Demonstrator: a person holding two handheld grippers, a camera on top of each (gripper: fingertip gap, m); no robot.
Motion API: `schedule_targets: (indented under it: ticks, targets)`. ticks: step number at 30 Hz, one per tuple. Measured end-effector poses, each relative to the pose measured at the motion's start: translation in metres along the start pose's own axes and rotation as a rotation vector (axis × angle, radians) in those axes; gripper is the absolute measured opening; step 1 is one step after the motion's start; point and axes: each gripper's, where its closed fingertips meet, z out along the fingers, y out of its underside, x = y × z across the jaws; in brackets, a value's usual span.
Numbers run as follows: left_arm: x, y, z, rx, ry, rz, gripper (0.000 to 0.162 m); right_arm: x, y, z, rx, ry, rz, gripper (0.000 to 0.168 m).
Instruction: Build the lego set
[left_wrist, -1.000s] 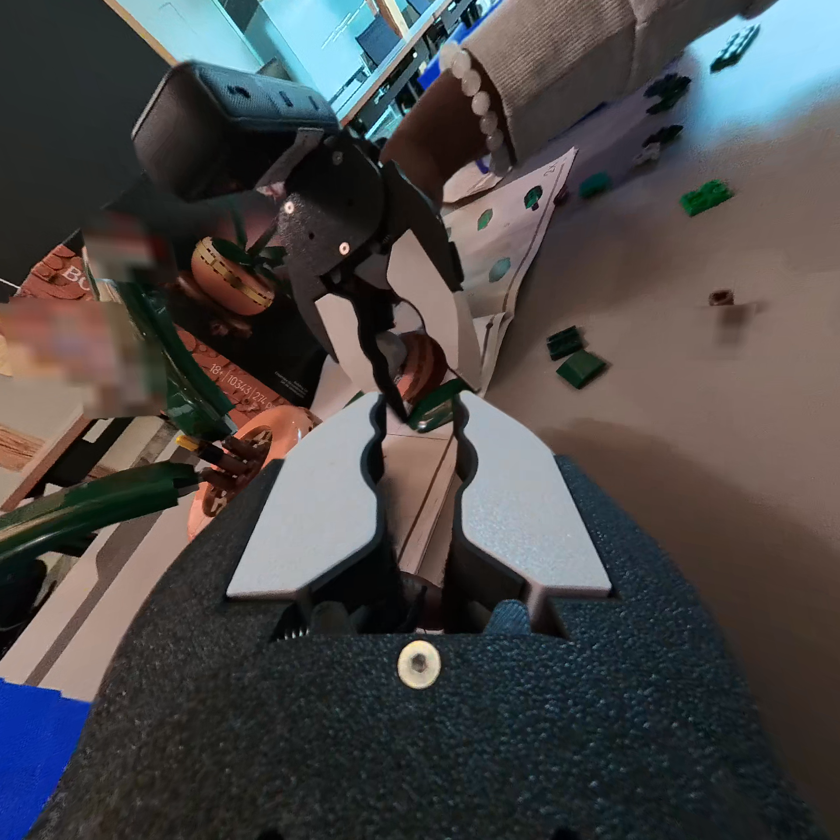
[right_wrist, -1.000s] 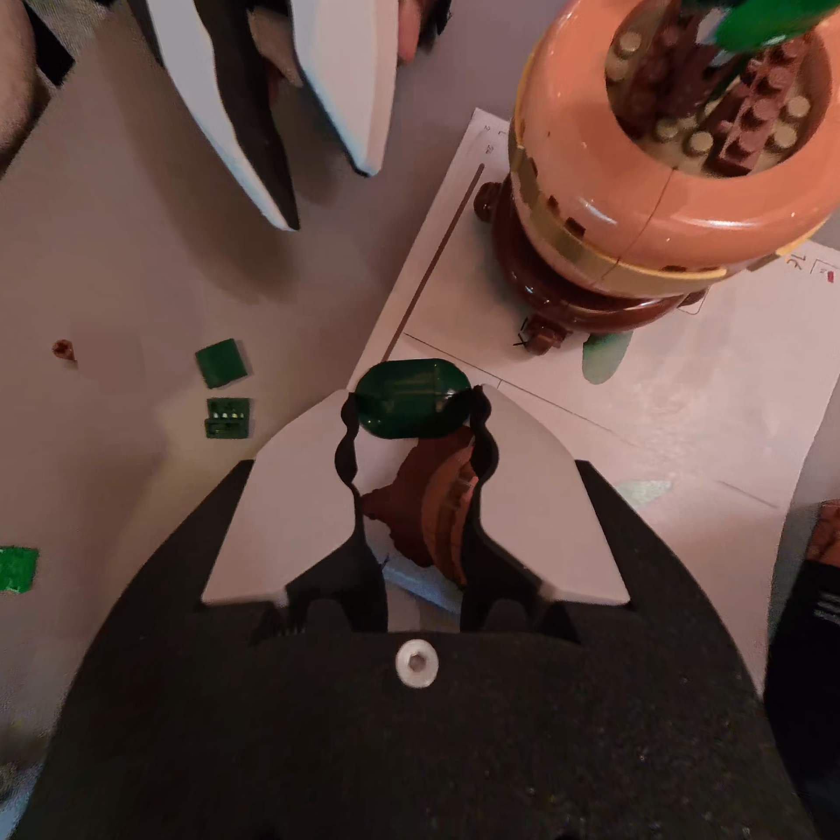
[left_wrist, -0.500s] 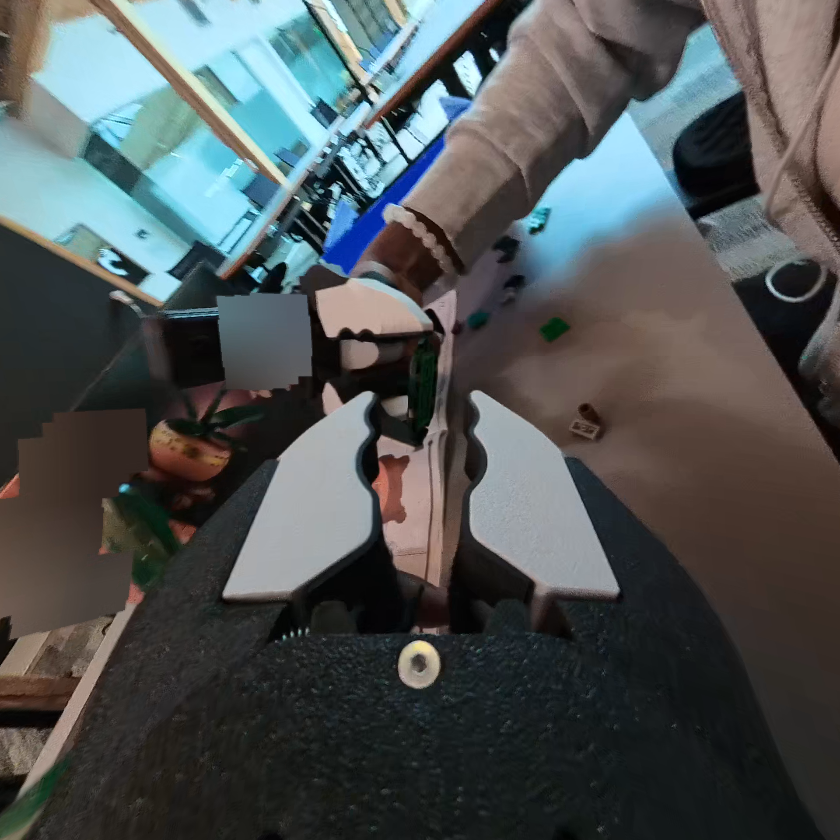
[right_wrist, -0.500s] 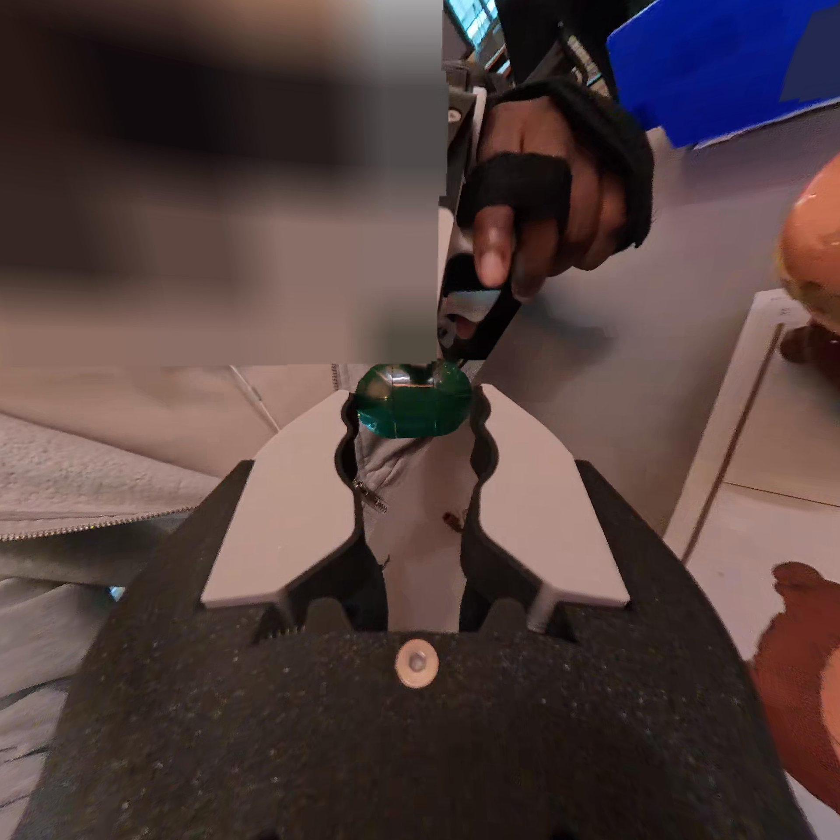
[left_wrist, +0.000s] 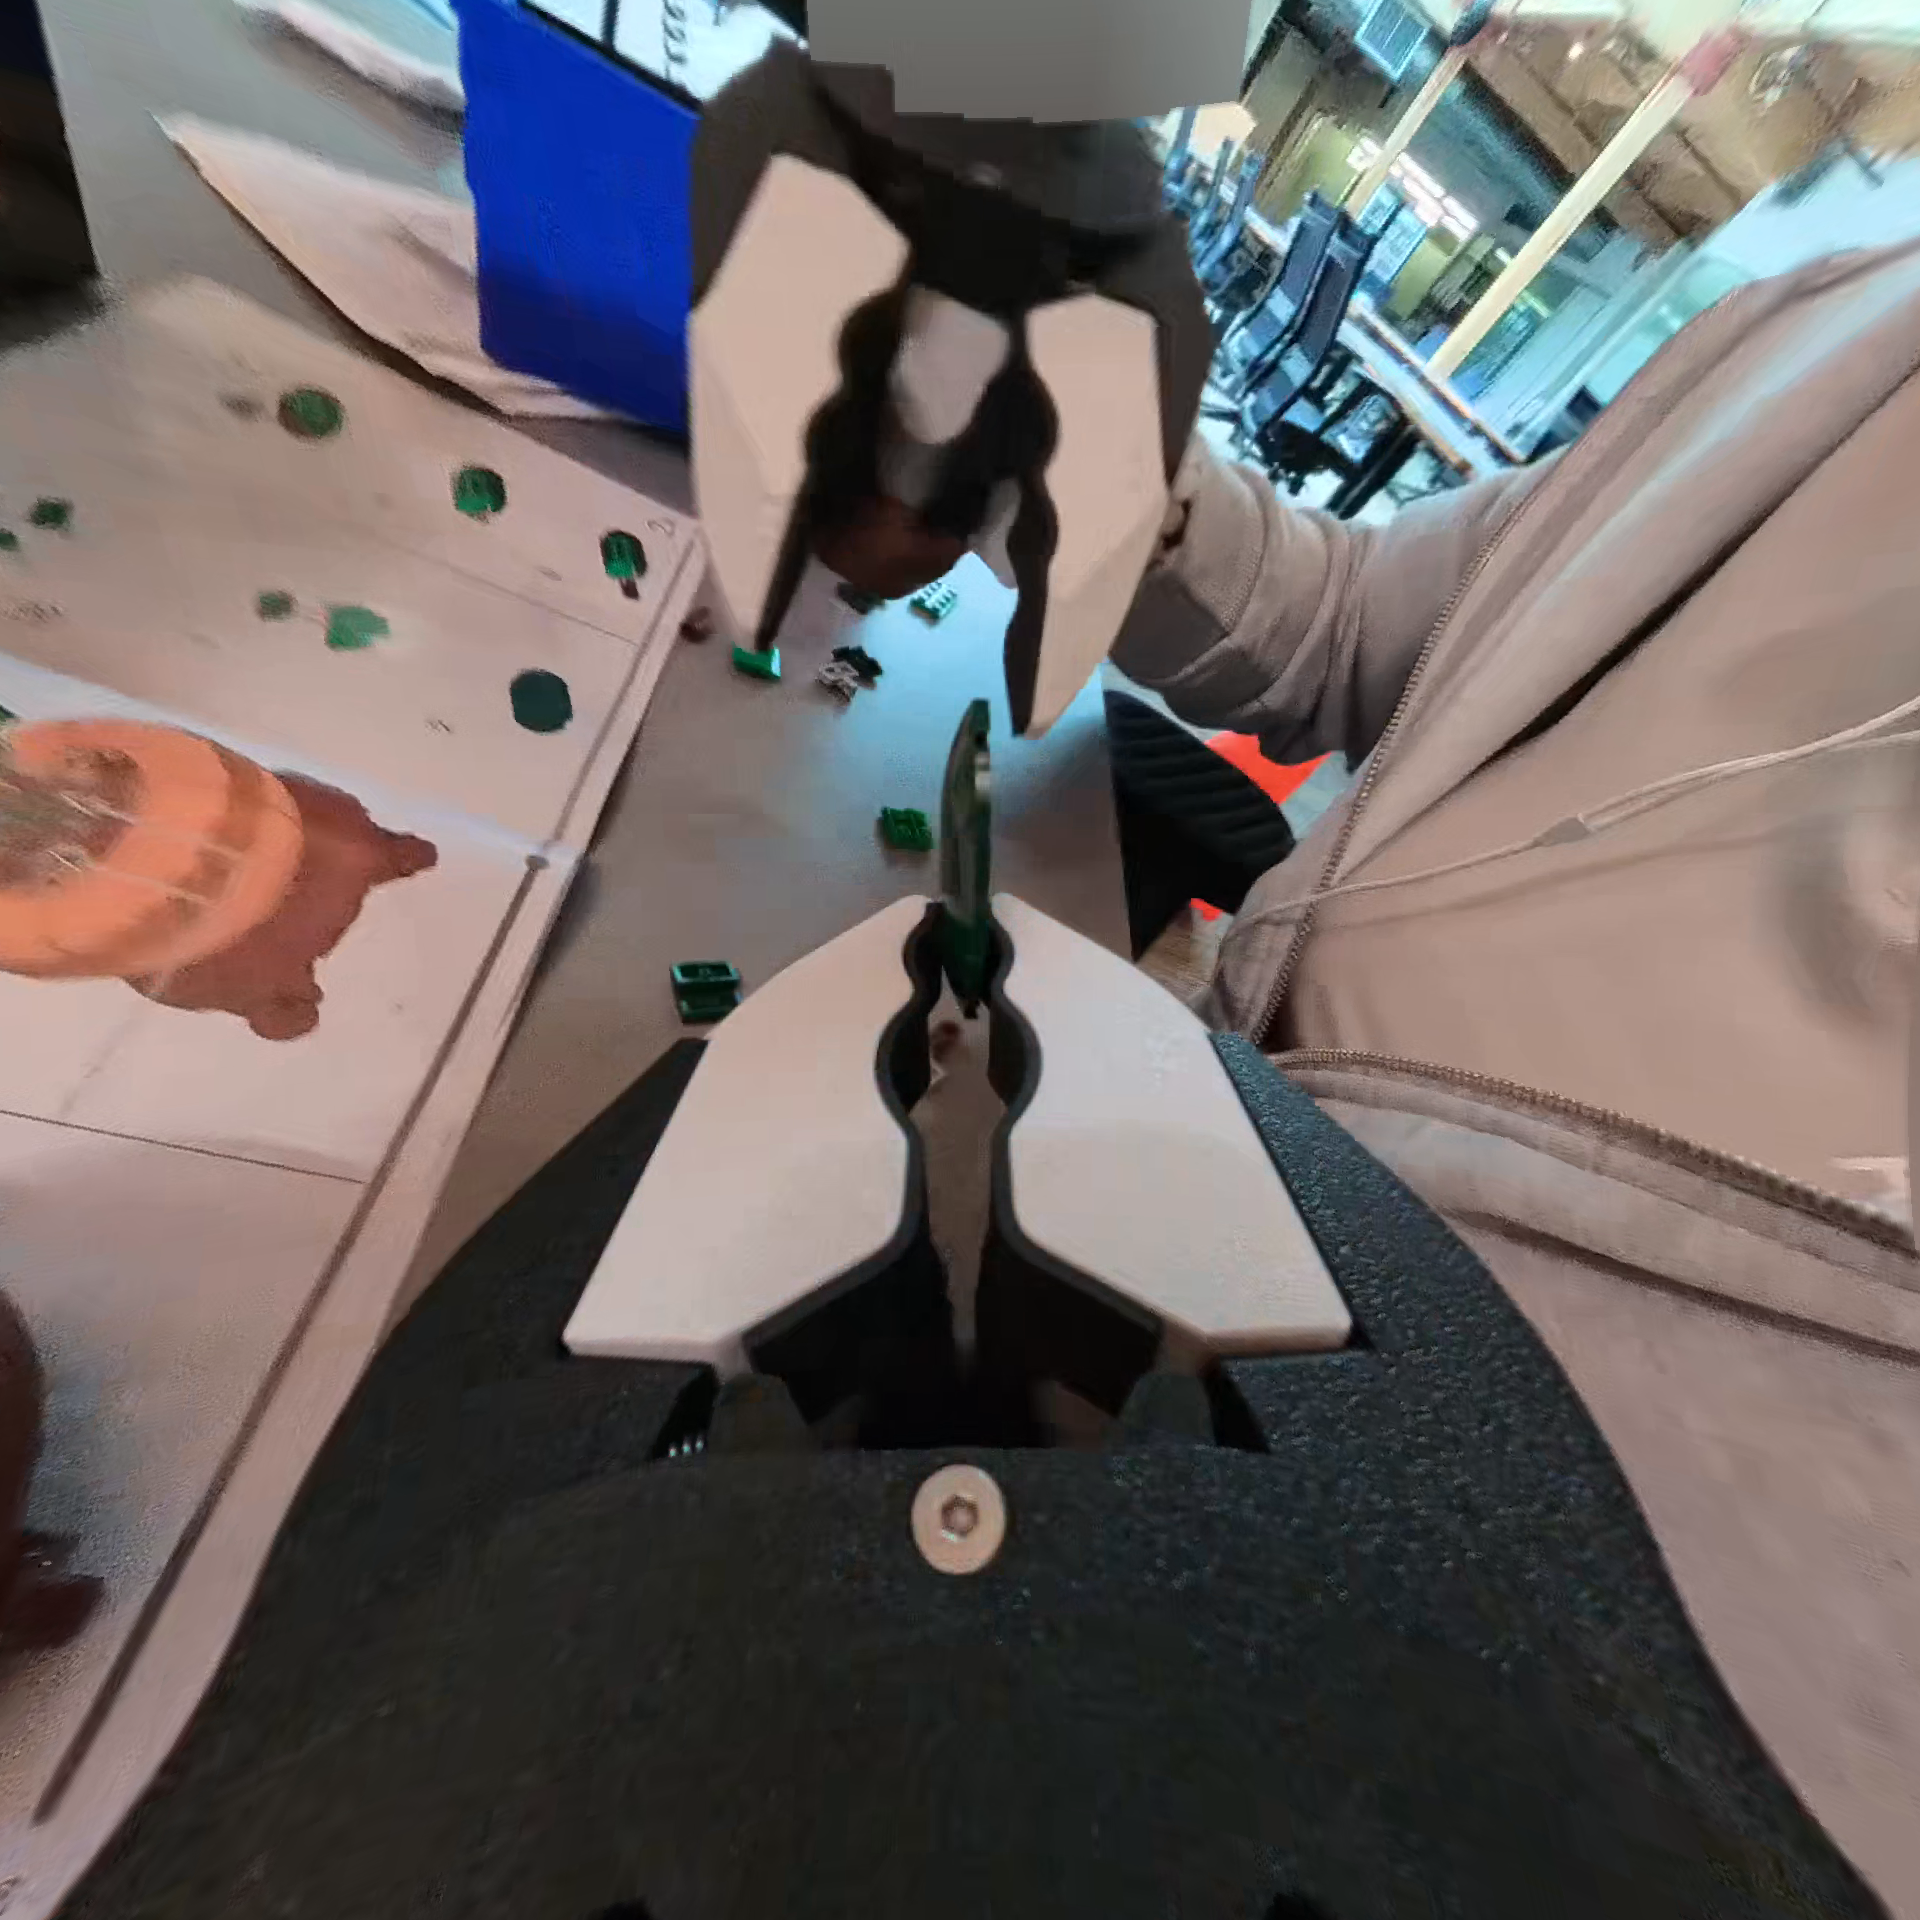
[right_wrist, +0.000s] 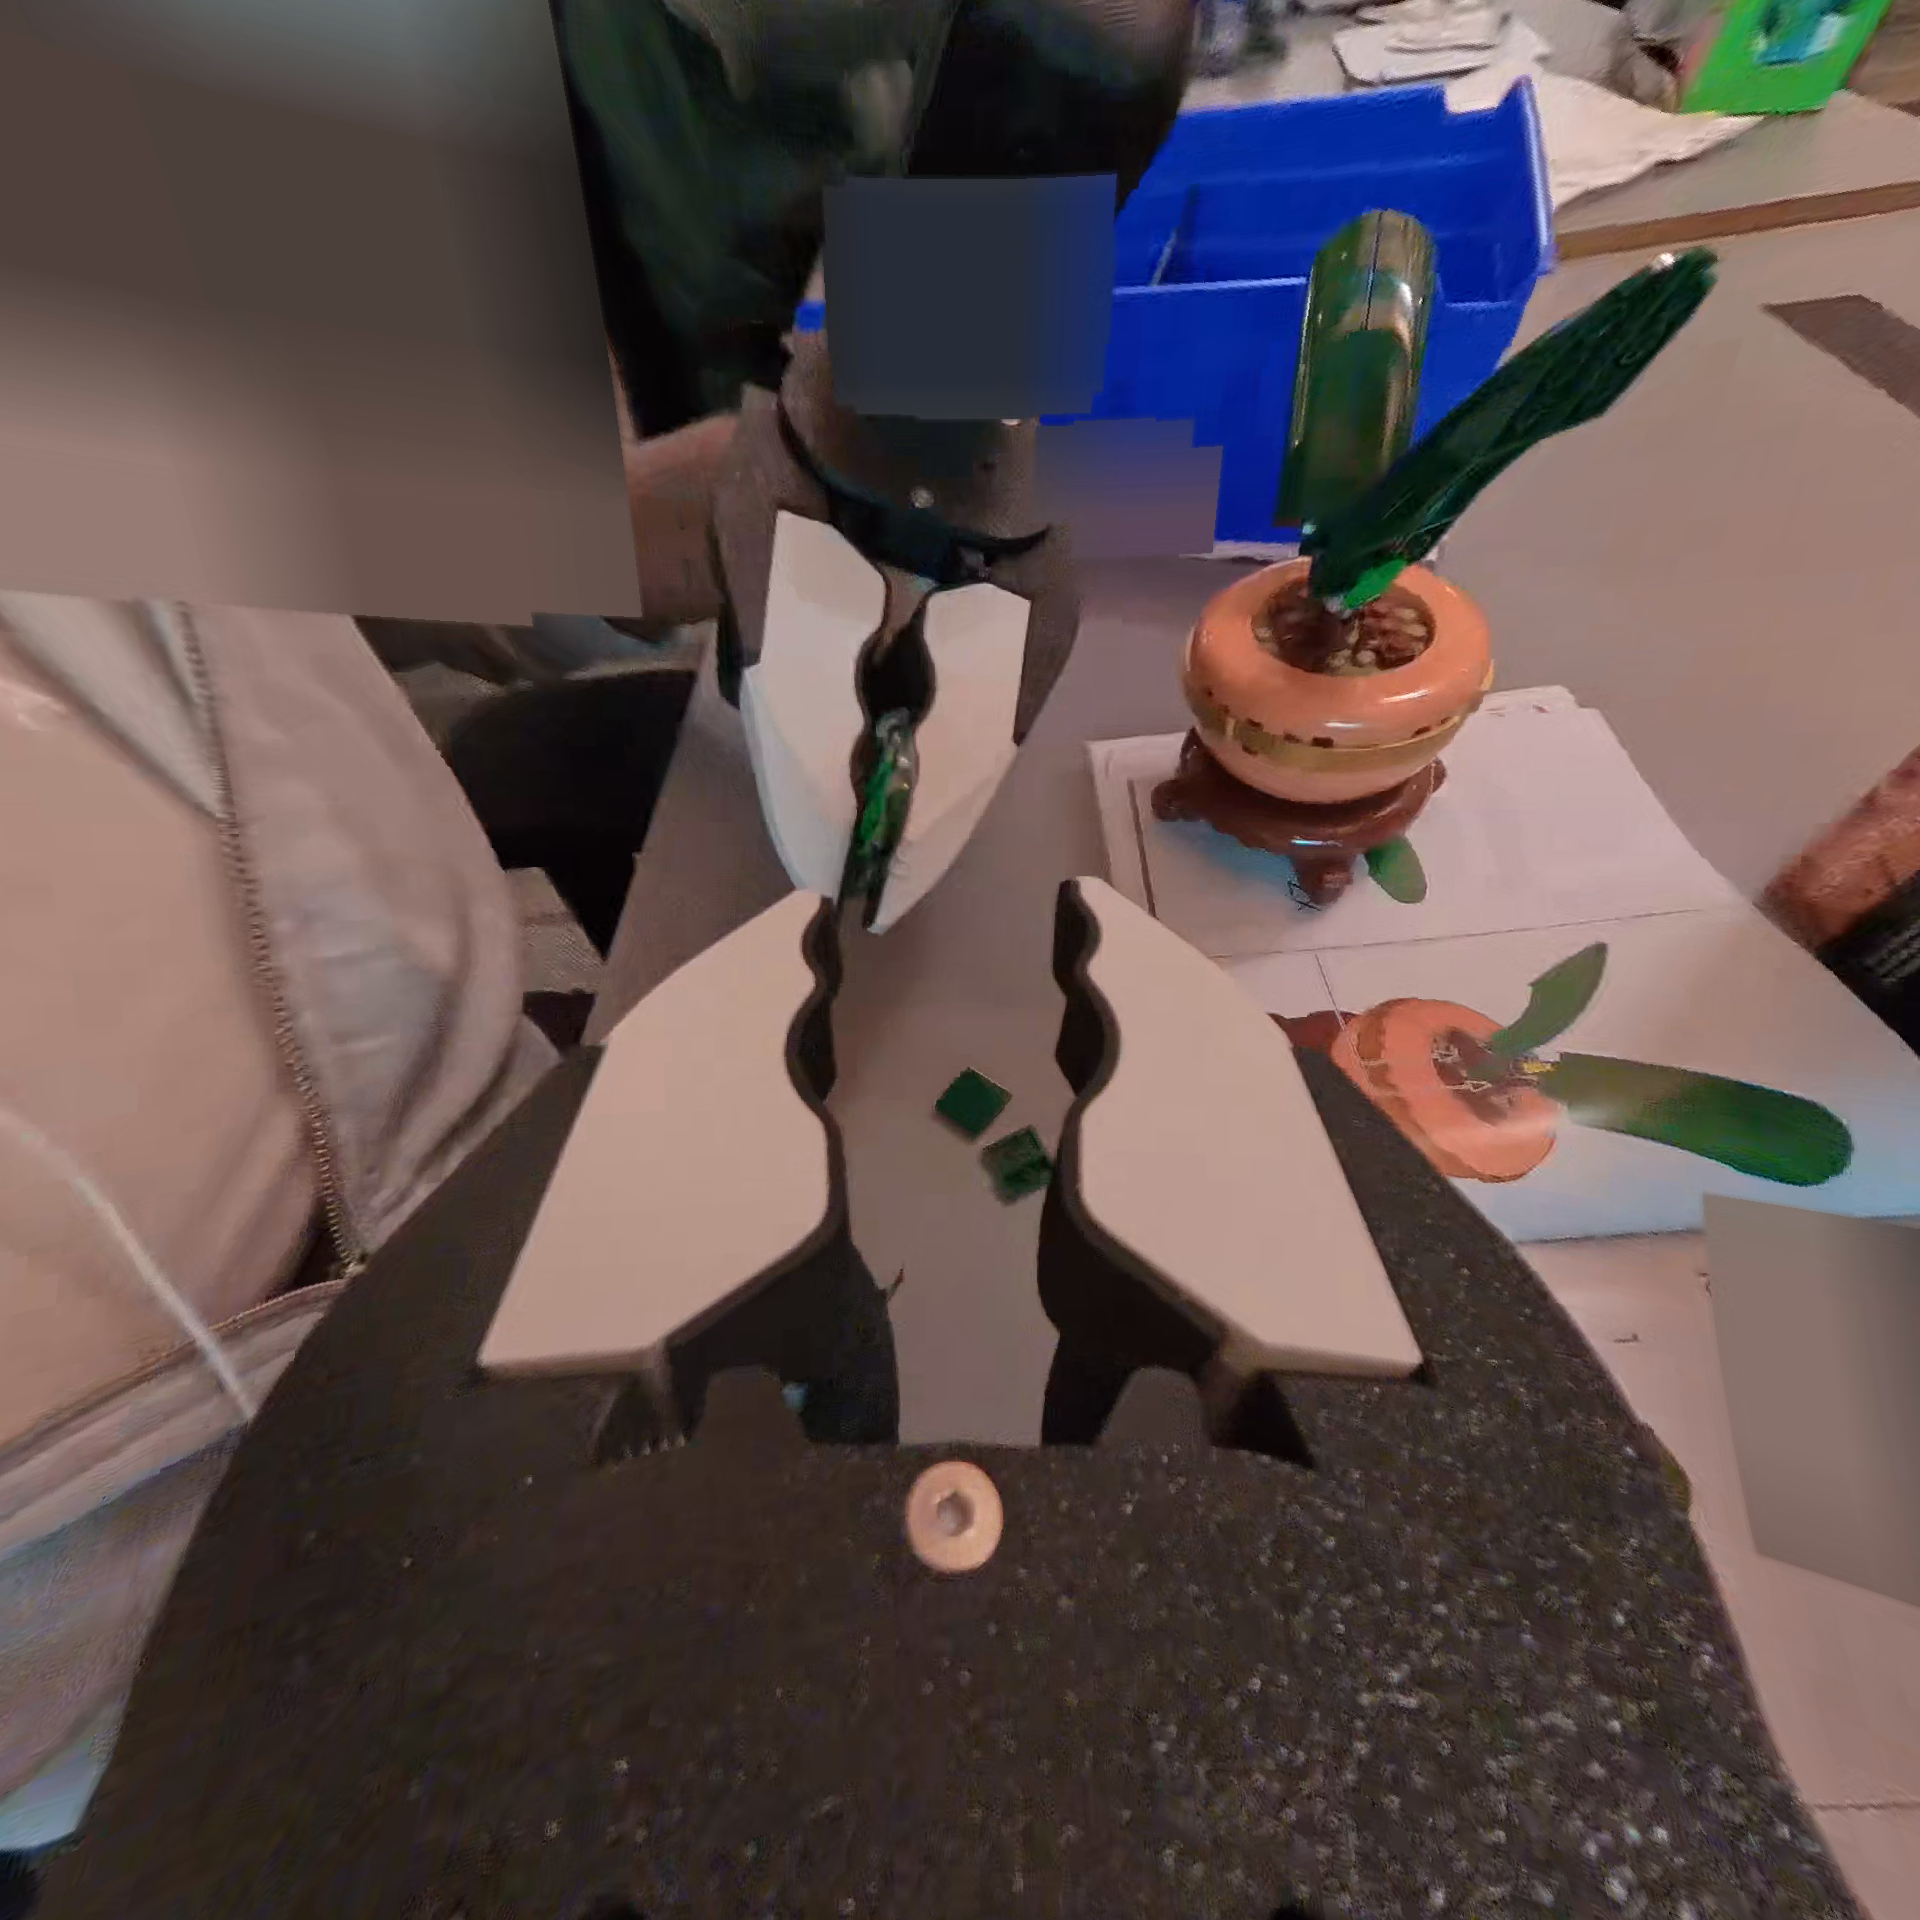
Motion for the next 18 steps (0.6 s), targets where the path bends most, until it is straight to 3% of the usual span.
schedule_targets:
  ticks: [4,6,7,10,11,14,16,18]
  targets:
    - [-0.003,0.013,0.008,-0.11,0.01,-0.015,0.005,-0.013,-0.007,0.009,0.013,-0.096,0.14,0.034]
    - [0.001,0.013,0.013,-0.123,0.037,-0.016,0.005,-0.015,0.006,0.016,-0.07,-0.139,0.19,0.024]
    - [0.003,0.013,0.015,-0.13,0.045,-0.012,0.005,-0.019,0.014,0.019,-0.111,-0.17,0.184,0.011]
    - [-0.005,0.01,0.016,-0.135,-0.021,0.058,0.007,-0.015,0.013,0.016,-0.032,-0.161,0.274,0.006]
    - [-0.012,0.006,0.014,-0.112,-0.085,0.109,0.017,-0.01,0.008,0.013,0.049,-0.158,0.363,0.006]
    - [-0.028,-0.021,0.006,0.036,-0.369,0.403,0.069,0.004,-0.002,0.001,0.354,-0.207,0.729,0.006]
    - [-0.023,-0.037,0.002,0.135,-0.517,0.641,0.075,0.01,-0.001,-0.004,0.503,-0.272,0.945,0.006]
    - [-0.019,-0.037,0.009,0.127,-0.582,0.795,0.073,0.007,0.006,0.001,0.529,-0.331,1.05,0.005]
